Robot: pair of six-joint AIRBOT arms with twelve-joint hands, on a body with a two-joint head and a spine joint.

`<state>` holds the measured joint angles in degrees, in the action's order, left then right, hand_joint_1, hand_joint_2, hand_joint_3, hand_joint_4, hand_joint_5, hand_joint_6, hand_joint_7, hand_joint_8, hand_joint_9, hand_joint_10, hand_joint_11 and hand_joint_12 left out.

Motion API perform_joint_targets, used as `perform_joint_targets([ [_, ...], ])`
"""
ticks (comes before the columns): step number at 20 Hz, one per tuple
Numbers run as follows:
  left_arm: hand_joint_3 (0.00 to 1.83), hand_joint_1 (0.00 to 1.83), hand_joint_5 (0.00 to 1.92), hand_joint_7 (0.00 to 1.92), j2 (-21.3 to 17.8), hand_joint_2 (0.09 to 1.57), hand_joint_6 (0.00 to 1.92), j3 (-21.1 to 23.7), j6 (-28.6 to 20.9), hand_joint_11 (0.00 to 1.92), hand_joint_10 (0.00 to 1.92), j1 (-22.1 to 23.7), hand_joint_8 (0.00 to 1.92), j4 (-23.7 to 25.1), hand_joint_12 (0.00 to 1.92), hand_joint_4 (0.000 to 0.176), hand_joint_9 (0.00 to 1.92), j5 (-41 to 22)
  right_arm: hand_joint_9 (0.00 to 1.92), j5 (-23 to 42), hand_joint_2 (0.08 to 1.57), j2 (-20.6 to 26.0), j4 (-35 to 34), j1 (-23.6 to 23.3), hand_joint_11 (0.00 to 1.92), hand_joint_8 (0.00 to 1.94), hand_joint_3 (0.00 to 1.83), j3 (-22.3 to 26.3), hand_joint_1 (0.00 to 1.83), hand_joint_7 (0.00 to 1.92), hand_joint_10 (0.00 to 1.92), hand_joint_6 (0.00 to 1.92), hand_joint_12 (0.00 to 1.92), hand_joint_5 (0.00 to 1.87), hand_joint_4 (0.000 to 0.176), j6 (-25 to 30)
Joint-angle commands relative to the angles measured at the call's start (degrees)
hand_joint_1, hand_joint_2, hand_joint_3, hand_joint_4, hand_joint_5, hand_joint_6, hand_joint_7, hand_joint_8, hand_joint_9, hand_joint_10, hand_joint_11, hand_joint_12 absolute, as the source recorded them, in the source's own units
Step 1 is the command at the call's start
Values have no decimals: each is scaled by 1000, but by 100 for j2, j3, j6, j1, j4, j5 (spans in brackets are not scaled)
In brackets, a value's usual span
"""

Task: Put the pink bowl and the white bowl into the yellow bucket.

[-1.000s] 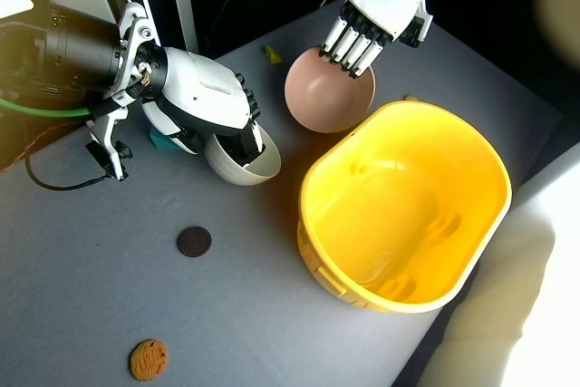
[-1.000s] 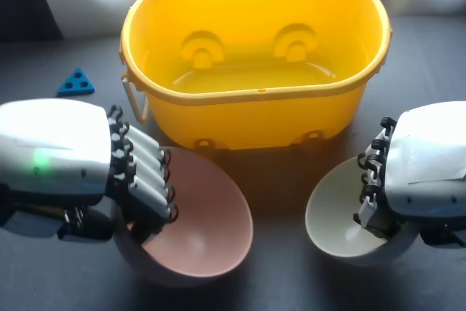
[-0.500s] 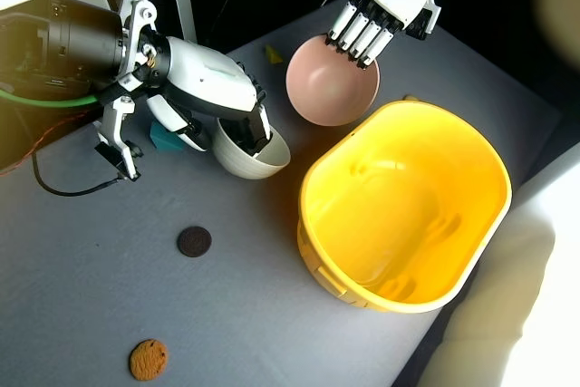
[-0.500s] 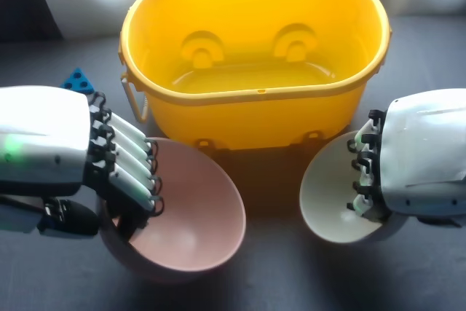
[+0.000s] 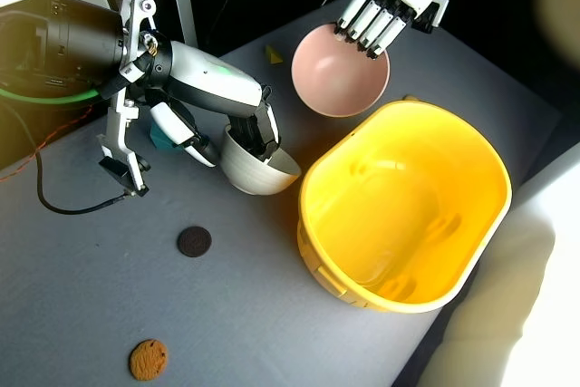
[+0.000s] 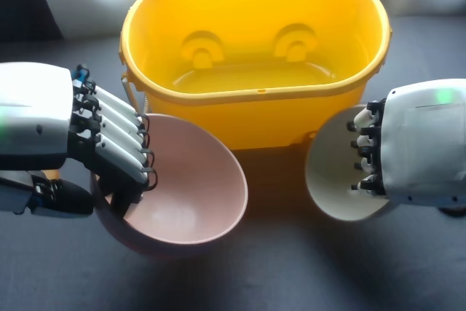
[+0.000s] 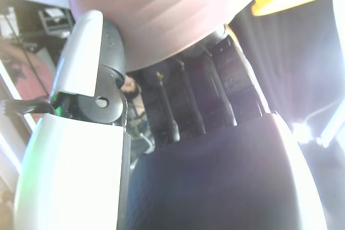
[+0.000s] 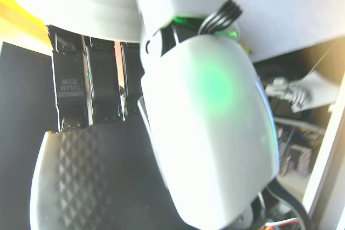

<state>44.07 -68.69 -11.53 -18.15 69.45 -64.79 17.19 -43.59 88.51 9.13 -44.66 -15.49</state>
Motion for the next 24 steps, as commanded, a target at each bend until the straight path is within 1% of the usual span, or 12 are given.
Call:
perform_joint_targets([
  [1, 0, 1341, 771, 738, -80, 1231, 1051, -24, -26, 611, 1573, 80, 1507, -475, 1610, 0, 682, -456, 945, -15, 1076, 53, -129, -66, 846, 676, 0, 21, 1382, 1110, 1066, 957, 1028, 1028, 0, -233],
  [3, 0, 1341, 772, 740, -80, 1230, 1070, -28, -35, 612, 1569, 124, 1492, -478, 1592, 0, 684, -477, 957, -158, 1076, 52, -129, -64, 855, 646, 0, 64, 1382, 1114, 1073, 963, 1032, 1022, 0, -825],
  [5, 0, 1343, 785, 745, -63, 1229, 1011, -38, -49, 643, 1589, 206, 1506, -499, 1663, 0, 675, -480, 947, -318, 1081, 54, -132, -68, 835, 698, 1, 174, 1380, 1078, 1120, 939, 1080, 1025, 0, -1807],
  [7, 0, 1347, 792, 781, -36, 1211, 1040, -53, -49, 644, 1515, 285, 1439, -535, 1604, 0, 721, -479, 961, -369, 1075, 54, -136, -67, 833, 684, 0, 253, 1383, 1095, 1097, 914, 1095, 1036, 0, -2310],
  [9, 1, 1346, 775, 763, 1, 1215, 1052, -94, -49, 702, 1523, 365, 1466, -609, 1627, 0, 728, -476, 960, -457, 1077, 52, -136, -69, 843, 693, 0, 327, 1381, 1086, 1090, 935, 1062, 1028, 0, -2517],
  [12, 1, 1345, 777, 771, 68, 1220, 1026, -181, -66, 665, 1547, 513, 1475, -685, 1625, 0, 694, -486, 949, -475, 1085, 52, -235, -67, 821, 729, 0, 399, 1380, 1062, 1119, 957, 1089, 1011, 0, -2515],
  [13, 0, 1346, 802, 773, 84, 1214, 1003, -206, -66, 704, 1511, 560, 1496, -720, 1616, 0, 704, -502, 984, -475, 1068, 52, -373, -66, 849, 645, 0, 422, 1386, 1115, 1071, 880, 1072, 1051, 0, -2515],
  [14, 0, 1338, 761, 739, 108, 1235, 1056, -241, -66, 650, 1591, 618, 1516, -759, 1673, 0, 670, -515, 959, -478, 1076, 51, -492, -57, 829, 687, 3, 470, 1381, 1087, 1097, 923, 1069, 1032, 0, -2513],
  [17, 0, 1344, 778, 776, 160, 1216, 1058, -308, -86, 661, 1523, 717, 1454, -799, 1592, 0, 708, -572, 943, -469, 1081, 51, -677, -14, 827, 701, 0, 601, 1381, 1087, 1104, 952, 1053, 1020, 0, -2510],
  [20, 2, 1345, 793, 760, 175, 1217, 1017, -351, -86, 698, 1536, 783, 1499, -866, 1645, 0, 709, -623, 920, -465, 1099, 52, -678, 0, 811, 795, 0, 710, 1375, 1029, 1145, 1007, 1075, 984, 0, -2534],
  [23, 0, 1348, 802, 777, 243, 1207, 1024, -464, -109, 716, 1492, 881, 1454, -944, 1600, 0, 738, -663, 913, -420, 1099, 51, -679, -2, 807, 796, 0, 853, 1375, 1029, 1151, 1004, 1076, 989, 0, -3169],
  [24, 2, 1343, 787, 747, 284, 1222, 1013, -531, -109, 692, 1557, 910, 1511, -967, 1641, 0, 697, -671, 917, -397, 1098, 44, -684, -22, 804, 792, 0, 915, 1376, 1035, 1158, 1001, 1076, 983, 0, -3330],
])
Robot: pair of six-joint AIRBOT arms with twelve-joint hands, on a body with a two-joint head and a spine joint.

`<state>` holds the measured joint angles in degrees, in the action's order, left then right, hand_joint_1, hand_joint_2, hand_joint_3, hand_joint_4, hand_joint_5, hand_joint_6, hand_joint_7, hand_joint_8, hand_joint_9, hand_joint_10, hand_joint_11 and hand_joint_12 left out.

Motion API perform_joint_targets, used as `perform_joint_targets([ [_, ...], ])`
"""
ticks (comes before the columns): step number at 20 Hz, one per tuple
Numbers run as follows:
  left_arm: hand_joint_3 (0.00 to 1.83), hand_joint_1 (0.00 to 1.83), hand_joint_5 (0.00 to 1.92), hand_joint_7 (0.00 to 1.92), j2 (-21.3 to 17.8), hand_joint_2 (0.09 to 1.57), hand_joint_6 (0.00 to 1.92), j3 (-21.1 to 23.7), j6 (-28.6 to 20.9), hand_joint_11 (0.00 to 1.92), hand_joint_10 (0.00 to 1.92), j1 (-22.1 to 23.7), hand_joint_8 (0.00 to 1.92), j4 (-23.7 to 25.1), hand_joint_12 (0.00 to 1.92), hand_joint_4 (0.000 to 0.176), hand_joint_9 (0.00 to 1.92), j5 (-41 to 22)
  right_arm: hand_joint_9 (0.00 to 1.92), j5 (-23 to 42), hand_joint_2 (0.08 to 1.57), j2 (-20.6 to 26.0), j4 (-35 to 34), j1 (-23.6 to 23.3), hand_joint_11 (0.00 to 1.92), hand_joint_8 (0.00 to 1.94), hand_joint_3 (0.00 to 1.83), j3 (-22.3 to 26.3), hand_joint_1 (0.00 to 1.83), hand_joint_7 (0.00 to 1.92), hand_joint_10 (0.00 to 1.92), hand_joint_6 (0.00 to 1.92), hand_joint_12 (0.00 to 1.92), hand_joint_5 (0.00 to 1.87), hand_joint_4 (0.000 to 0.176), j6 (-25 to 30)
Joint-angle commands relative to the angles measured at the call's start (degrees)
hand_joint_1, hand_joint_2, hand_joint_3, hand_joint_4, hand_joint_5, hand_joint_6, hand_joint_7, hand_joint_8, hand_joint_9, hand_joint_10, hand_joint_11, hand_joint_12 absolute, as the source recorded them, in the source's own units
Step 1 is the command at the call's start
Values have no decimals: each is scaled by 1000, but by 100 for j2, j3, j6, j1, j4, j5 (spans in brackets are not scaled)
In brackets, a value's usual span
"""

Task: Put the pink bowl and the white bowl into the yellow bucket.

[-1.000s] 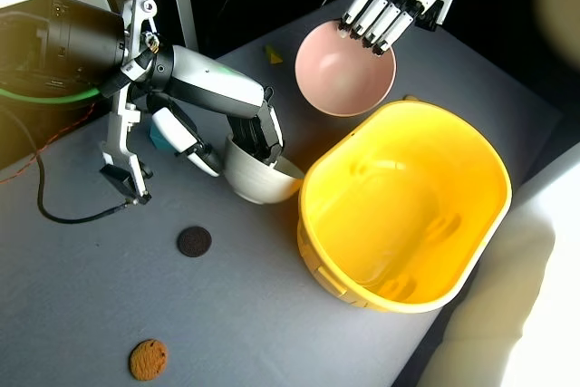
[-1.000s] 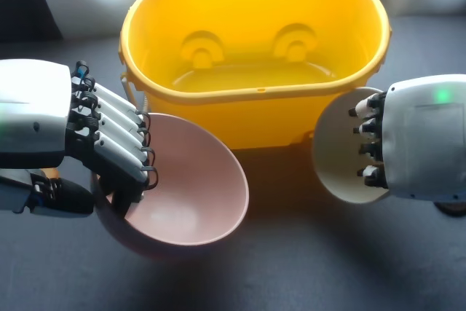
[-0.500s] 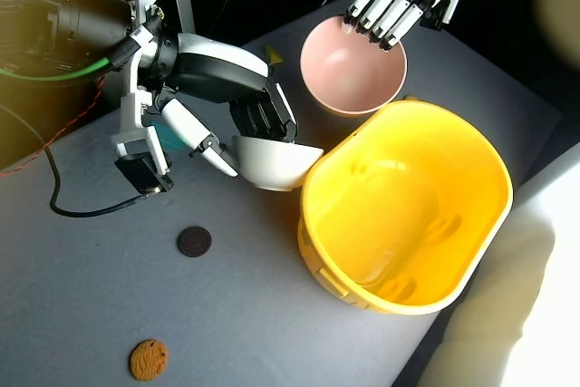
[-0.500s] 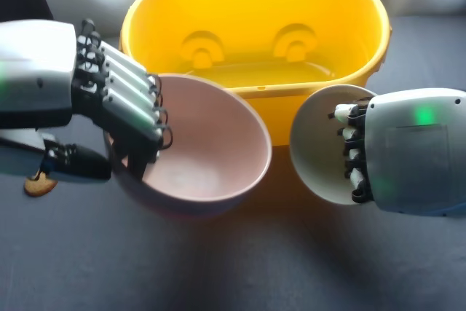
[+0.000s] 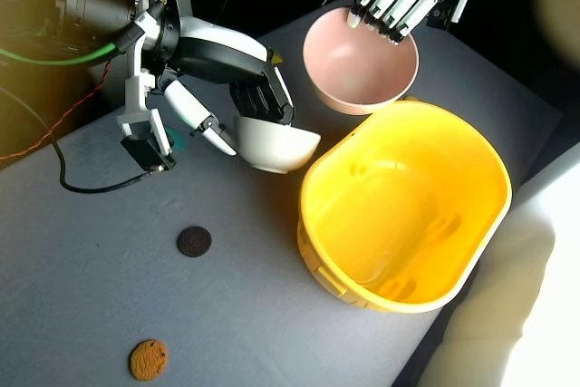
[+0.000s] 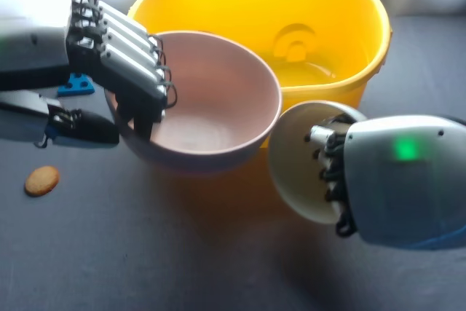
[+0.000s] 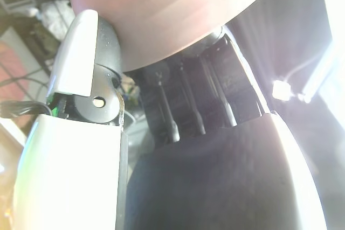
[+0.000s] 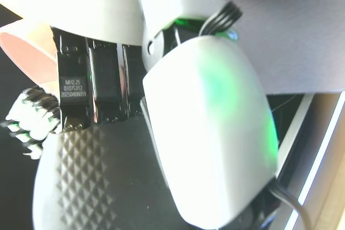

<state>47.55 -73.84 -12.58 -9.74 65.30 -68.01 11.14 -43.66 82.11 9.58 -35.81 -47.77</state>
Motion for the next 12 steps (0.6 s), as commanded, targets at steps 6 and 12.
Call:
perform_joint_targets([
  [6, 1, 1343, 733, 739, 133, 1228, 1102, -446, 22, 695, 1536, 87, 1501, -853, 1576, 0, 725, -393, 932, 76, 1093, -165, -271, -286, 797, 783, 1, 106, 1378, 1049, 1135, 987, 1086, 982, 0, -885],
  [12, 0, 1346, 760, 773, 304, 1218, 1077, -811, 29, 690, 1533, 89, 1440, -970, 1604, 0, 724, -422, 916, -9, 1096, -299, -271, -484, 802, 795, 1, 78, 1375, 1031, 1142, 990, 1044, 997, 0, -1285],
])
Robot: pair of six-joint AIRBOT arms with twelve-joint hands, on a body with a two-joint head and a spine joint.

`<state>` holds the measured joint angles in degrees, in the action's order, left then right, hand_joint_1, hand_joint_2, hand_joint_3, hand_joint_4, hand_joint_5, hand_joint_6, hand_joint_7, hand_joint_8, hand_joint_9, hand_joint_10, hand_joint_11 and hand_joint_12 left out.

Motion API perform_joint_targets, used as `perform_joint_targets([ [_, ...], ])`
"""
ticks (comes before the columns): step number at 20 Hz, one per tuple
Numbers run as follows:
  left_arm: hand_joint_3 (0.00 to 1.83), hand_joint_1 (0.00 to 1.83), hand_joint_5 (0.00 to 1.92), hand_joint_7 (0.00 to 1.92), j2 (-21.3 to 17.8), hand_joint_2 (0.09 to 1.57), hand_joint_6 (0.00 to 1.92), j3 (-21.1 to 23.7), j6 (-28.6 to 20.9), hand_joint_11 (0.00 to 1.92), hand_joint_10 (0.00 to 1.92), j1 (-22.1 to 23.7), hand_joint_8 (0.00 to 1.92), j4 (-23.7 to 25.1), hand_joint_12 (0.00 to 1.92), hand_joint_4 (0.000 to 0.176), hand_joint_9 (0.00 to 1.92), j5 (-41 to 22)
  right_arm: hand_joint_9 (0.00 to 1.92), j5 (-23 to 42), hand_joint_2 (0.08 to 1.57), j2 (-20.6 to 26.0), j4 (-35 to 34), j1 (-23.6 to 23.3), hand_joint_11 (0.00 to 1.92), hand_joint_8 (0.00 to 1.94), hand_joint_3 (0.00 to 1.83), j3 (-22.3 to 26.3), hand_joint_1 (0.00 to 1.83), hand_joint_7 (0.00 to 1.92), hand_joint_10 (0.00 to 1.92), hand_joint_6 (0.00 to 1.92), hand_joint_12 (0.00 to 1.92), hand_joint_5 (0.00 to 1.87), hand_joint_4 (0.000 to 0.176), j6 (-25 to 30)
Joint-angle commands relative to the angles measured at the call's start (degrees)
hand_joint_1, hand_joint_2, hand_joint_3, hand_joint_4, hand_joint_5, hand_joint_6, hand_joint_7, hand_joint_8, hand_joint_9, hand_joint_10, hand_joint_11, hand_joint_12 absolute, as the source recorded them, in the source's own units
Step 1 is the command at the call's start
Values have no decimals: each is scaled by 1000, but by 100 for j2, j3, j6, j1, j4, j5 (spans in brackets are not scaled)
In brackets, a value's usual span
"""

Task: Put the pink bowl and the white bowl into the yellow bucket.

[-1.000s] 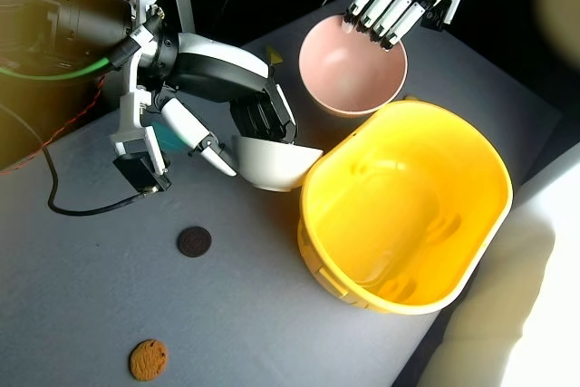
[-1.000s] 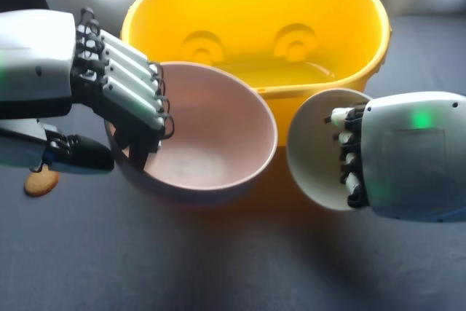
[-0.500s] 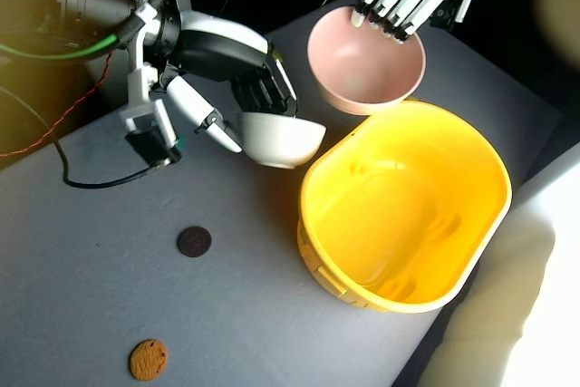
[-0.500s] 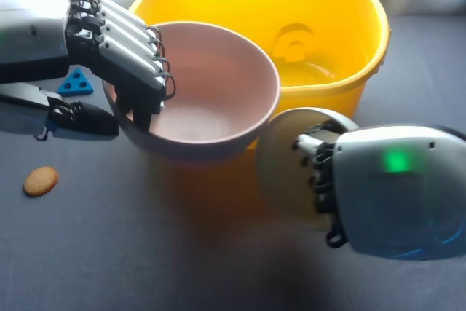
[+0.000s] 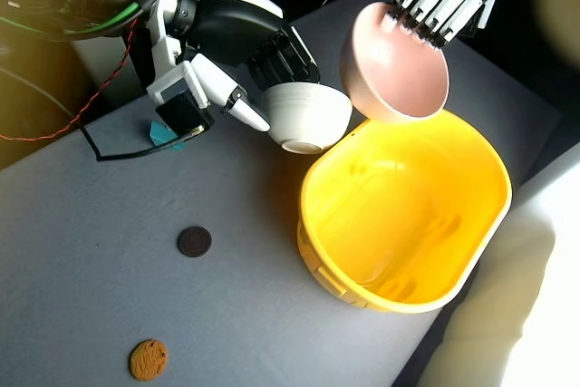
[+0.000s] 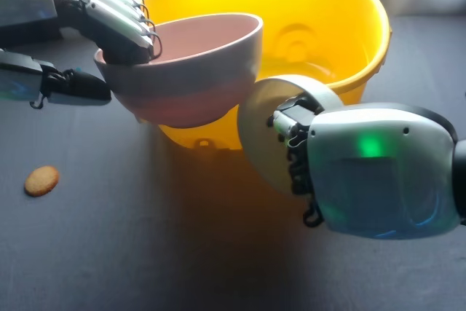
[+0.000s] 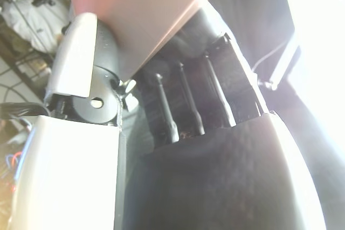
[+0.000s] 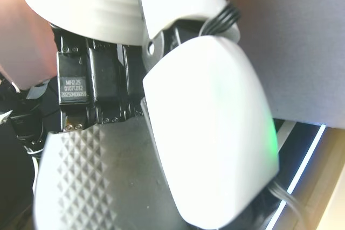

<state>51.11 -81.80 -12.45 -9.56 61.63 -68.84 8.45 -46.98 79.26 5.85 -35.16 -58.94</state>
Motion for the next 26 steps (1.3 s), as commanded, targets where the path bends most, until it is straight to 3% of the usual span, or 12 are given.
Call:
perform_joint_targets([
  [1, 2, 1343, 757, 749, -42, 1226, 1088, -45, 20, 665, 1539, 73, 1495, -634, 1590, 0, 702, -341, 930, 259, 1091, 11, 13, -129, 804, 785, 0, -2, 1377, 1046, 1113, 978, 1043, 1003, 0, -197],
  [3, 0, 1346, 767, 783, 22, 1215, 1076, -163, 23, 682, 1510, 74, 1445, -652, 1585, 0, 720, -347, 931, 264, 1089, -47, 12, -205, 801, 773, 0, -88, 1379, 1057, 1113, 976, 1038, 1001, 0, -283],
  [8, 1, 1331, 714, 671, 124, 1256, 1137, -367, 11, 667, 1640, 112, 1575, -734, 1704, 0, 668, -361, 931, 285, 1093, -142, 3, -373, 807, 779, 1, -400, 1377, 1040, 1132, 993, 1036, 991, 0, -415],
  [12, 0, 1337, 779, 705, 326, 1240, 1015, -586, 11, 653, 1624, 182, 1547, -756, 1706, 0, 665, -349, 918, 291, 1099, -283, -237, -491, 806, 812, 0, -731, 1374, 1020, 1135, 1011, 1032, 988, 0, -466],
  [13, 0, 1346, 843, 736, 373, 1222, 907, -633, 11, 667, 1630, 187, 1517, -785, 1735, 0, 702, -338, 932, 292, 1093, -322, -757, -500, 821, 786, 0, -806, 1376, 1031, 1118, 987, 1027, 1003, 0, -1023],
  [14, 3, 1341, 778, 724, 431, 1228, 1059, -685, 15, 665, 1585, 202, 1512, -819, 1690, 0, 701, -302, 926, 306, 1094, -360, -1135, -511, 818, 794, 1, -897, 1376, 1030, 1125, 993, 1033, 998, 0, -1442],
  [15, 1, 1336, 775, 700, 464, 1238, 1069, -711, 17, 649, 1604, 215, 1547, -823, 1717, 0, 674, -266, 923, 309, 1098, -391, -1230, -519, 810, 802, 0, -972, 1375, 1029, 1132, 1011, 1043, 984, 0, -1544],
  [22, 0, 1334, 758, 679, 583, 1247, 1068, -638, 142, 661, 1618, 222, 1589, -723, 1704, 0, 666, -103, 951, 330, 1086, -437, -1267, -516, 843, 748, 0, -1283, 1378, 1066, 1063, 1002, 978, 998, 0, -1591],
  [24, 1, 1333, 733, 668, 613, 1251, 1127, -636, 178, 660, 1601, 222, 1604, -722, 1675, 0, 675, -78, 935, 366, 1099, -457, -1320, -513, 808, 812, 0, -1403, 1376, 1037, 1096, 1063, 1024, 950, 0, -1605],
  [26, 2, 1218, 773, 631, 659, 1272, 1115, -657, 211, 704, 1796, 222, 1756, -702, 1838, 0, 664, -59, 902, 401, 1108, -483, -1357, -518, 800, 819, 0, -1601, 1372, 1020, 1134, 1094, 1032, 947, 0, -1615],
])
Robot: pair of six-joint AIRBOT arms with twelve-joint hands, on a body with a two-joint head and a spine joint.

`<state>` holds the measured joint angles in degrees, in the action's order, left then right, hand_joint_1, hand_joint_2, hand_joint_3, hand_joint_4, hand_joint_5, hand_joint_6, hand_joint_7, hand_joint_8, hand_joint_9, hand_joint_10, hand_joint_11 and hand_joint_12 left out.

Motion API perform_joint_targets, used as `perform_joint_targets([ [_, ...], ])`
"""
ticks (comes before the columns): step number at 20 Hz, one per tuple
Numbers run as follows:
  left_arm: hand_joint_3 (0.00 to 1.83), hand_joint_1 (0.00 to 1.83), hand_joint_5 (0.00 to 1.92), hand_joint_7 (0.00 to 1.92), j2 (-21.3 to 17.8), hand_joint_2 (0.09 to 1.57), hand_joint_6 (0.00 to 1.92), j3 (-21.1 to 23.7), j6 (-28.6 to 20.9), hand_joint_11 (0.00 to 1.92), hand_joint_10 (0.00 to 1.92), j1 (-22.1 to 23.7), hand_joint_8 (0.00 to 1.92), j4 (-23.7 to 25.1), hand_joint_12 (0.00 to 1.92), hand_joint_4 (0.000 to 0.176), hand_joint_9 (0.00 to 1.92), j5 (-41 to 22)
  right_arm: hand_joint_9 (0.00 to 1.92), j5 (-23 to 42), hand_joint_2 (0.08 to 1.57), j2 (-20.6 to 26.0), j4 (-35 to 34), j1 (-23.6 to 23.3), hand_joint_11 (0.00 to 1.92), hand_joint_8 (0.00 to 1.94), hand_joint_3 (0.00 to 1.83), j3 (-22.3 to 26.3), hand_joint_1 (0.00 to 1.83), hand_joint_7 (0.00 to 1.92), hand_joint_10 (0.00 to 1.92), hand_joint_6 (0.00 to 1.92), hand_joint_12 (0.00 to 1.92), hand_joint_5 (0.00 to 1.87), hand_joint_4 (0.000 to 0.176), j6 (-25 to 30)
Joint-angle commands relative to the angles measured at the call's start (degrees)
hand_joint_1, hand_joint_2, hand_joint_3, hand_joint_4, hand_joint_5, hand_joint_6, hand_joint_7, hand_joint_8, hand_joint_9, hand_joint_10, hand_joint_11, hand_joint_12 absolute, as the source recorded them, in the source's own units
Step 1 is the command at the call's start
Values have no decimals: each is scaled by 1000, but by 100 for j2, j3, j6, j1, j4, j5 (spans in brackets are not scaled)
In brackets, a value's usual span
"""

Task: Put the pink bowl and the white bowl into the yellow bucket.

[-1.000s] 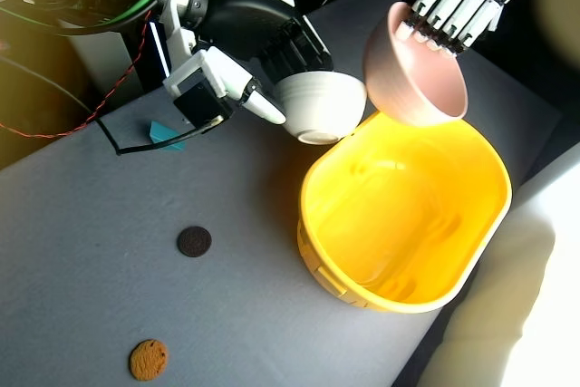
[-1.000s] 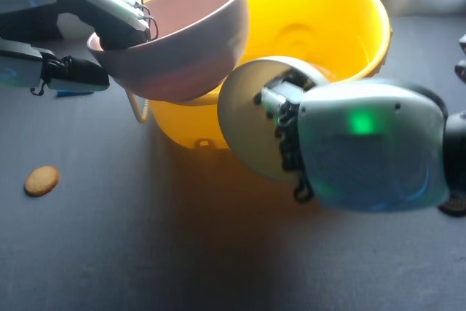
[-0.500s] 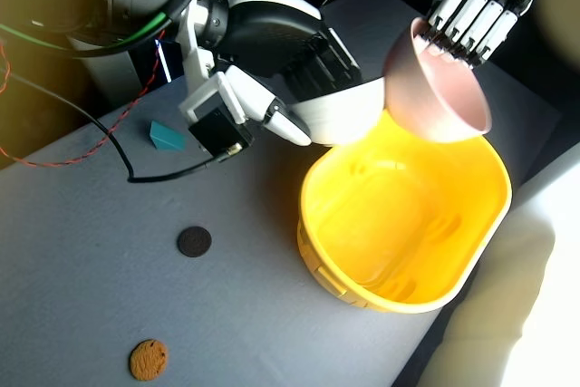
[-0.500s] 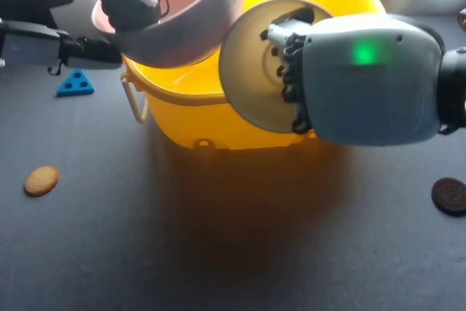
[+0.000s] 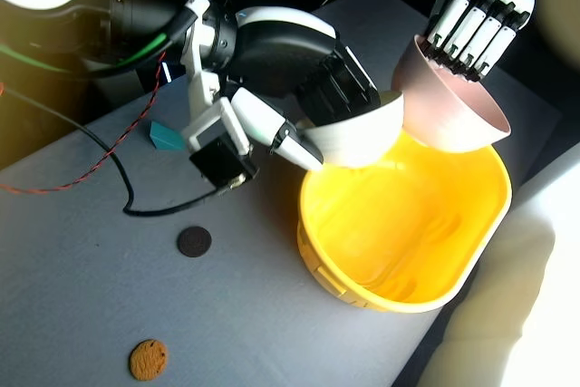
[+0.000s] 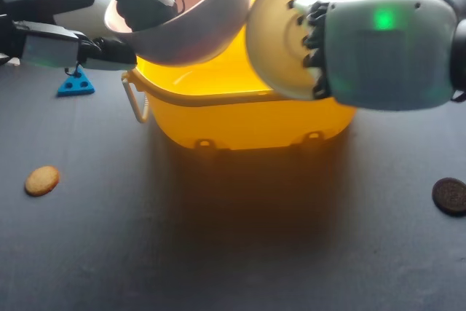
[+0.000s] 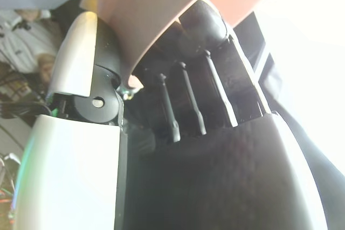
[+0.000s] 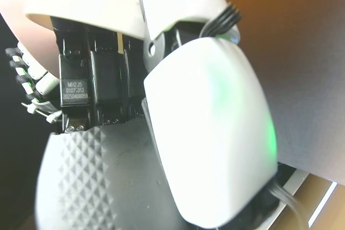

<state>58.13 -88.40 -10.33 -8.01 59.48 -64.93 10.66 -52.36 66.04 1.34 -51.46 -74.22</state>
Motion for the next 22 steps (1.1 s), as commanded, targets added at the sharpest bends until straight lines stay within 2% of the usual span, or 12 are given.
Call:
perform_joint_targets([
  [1, 3, 1192, 742, 646, -20, 1280, 1152, -12, 19, 650, 1759, 67, 1769, -472, 1818, 0, 636, -437, 913, 214, 1103, 52, -35, -67, 820, 794, 0, -49, 1373, 1039, 1112, 1080, 1014, 954, 0, -87],
  [2, 0, 1294, 681, 618, 1, 1284, 1196, -26, 38, 647, 1690, 67, 1700, -469, 1763, 0, 638, -414, 917, 253, 1099, 50, -35, -65, 827, 792, 1, -136, 1374, 1043, 1099, 1058, 996, 969, 0, -79],
  [4, 0, 1332, 775, 659, 19, 1260, 990, -23, 60, 665, 1721, 67, 1633, -426, 1806, 0, 647, -384, 910, 292, 1104, 49, -35, -54, 819, 792, 0, -183, 1373, 1041, 1112, 1087, 1010, 952, 0, -78],
  [5, 0, 1238, 823, 712, 21, 1237, 1005, -1, 70, 707, 1663, 67, 1648, -398, 1761, 0, 693, -352, 890, 310, 1111, 49, -35, -48, 799, 816, 1, -189, 1370, 1023, 1142, 1110, 1014, 940, 0, -78],
  [7, 3, 1206, 801, 701, 18, 1246, 1068, 69, 114, 702, 1659, 71, 1690, -336, 1757, 0, 686, -312, 926, 331, 1098, 47, -35, -34, 828, 751, 0, -189, 1375, 1052, 1103, 1075, 1014, 963, 0, -76],
  [8, 0, 1300, 741, 641, 25, 1271, 1084, 86, 145, 667, 1700, 72, 1671, -317, 1781, 0, 623, -281, 914, 331, 1104, 45, -35, -23, 823, 770, 1, -196, 1372, 1033, 1127, 1088, 1015, 956, 0, -73],
  [9, 0, 1326, 770, 671, 34, 1256, 1039, 92, 163, 677, 1660, 72, 1608, -315, 1773, 0, 640, -268, 929, 337, 1098, 41, -35, -14, 827, 759, 0, -208, 1375, 1049, 1103, 1069, 1015, 963, 0, -70],
  [14, 0, 1329, 735, 655, 97, 1260, 1144, 117, 257, 592, 1652, 111, 1587, -265, 1708, 0, 640, -149, 938, 369, 1090, -61, -35, -7, 836, 773, 1, -419, 1377, 1056, 1076, 1022, 978, 988, 0, -41],
  [17, 0, 1336, 745, 688, 132, 1244, 1118, 116, 317, 651, 1605, 162, 1552, -223, 1694, 0, 680, -68, 935, 381, 1098, -69, -35, -5, 836, 793, 0, -442, 1376, 1044, 1070, 1081, 990, 956, 0, -41],
  [18, 2, 1327, 733, 641, 142, 1267, 1084, 106, 332, 639, 1704, 178, 1619, -223, 1800, 0, 621, -52, 914, 389, 1103, -69, -35, -5, 809, 833, 1, -442, 1373, 1020, 1108, 1067, 1015, 961, 0, -44],
  [21, 0, 1333, 750, 679, 193, 1254, 1080, 66, 398, 618, 1659, 218, 1574, -221, 1726, 0, 639, 43, 953, 419, 1088, -69, -35, -4, 843, 747, 0, -449, 1378, 1066, 1070, 1032, 1014, 976, 0, -82],
  [22, 0, 1337, 799, 692, 197, 1242, 1009, 66, 422, 633, 1644, 231, 1554, -211, 1702, 0, 643, 86, 958, 426, 1089, -69, -35, -5, 836, 762, 1, -454, 1378, 1055, 1081, 1022, 1013, 973, 0, -102],
])
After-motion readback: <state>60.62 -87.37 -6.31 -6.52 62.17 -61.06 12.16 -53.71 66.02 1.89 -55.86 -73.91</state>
